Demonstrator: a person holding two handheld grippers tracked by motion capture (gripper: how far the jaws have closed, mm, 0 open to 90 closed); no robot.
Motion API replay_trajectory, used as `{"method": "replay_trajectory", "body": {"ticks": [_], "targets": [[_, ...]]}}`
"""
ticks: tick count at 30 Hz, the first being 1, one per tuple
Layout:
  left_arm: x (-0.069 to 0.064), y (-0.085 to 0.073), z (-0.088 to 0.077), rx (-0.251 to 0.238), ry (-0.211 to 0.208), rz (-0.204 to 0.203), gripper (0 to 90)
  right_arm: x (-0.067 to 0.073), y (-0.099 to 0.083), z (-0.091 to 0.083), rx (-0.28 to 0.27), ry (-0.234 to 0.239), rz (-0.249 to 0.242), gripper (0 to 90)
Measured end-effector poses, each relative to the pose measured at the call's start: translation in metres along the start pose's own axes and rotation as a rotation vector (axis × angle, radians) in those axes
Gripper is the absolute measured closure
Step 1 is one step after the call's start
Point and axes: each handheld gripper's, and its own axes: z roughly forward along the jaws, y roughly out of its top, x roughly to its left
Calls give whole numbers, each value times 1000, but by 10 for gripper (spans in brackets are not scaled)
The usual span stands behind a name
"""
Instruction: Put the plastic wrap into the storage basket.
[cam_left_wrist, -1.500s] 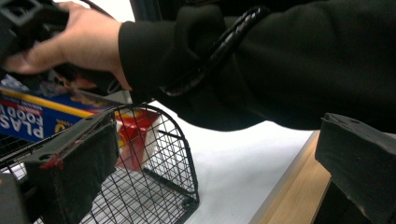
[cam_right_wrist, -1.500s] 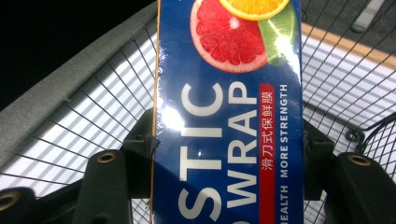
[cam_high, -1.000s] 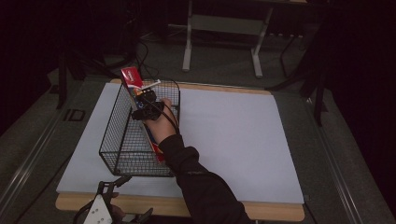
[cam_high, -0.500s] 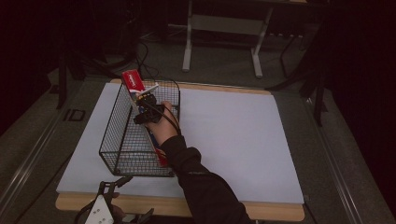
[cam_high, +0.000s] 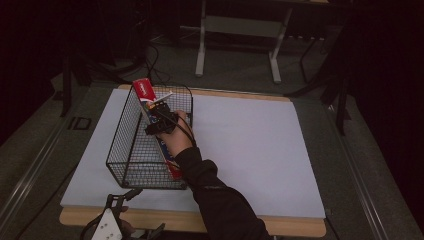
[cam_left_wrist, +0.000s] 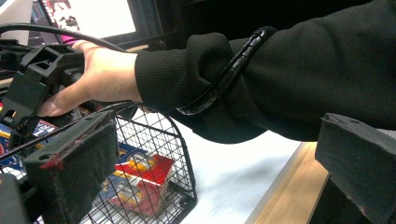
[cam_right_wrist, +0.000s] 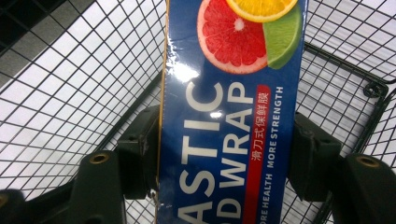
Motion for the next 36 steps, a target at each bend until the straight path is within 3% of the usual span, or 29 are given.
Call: {"method": "replay_trajectory", "body": {"ticks": [5,10,13,22,26,29,32,36], "targets": [[-1,0,1,4,-4,1,2,-3,0,-9,-33,23,-9,283],[-1,0,3,12,-4,5,2,-10,-2,-21,-71,82,-10,200],[-1,0,3,12,-4,-1,2,-12,-3,-24,-88,88,-6,188],[-2,0,7,19,-9,3,2,-13,-11,-39,-151,78,-107,140],[-3,0,7,27,-12,9,2,-20,-13,-48,-185,132,-115,139],[-2,-1,7,26,-9,3,2,-26,-16,-56,-199,167,-156,137],[-1,-1,6,29,-7,0,2,-29,-20,-63,-190,161,-190,136],[-1,-1,6,30,-10,0,2,-37,-30,-75,-203,169,-197,136]]}}
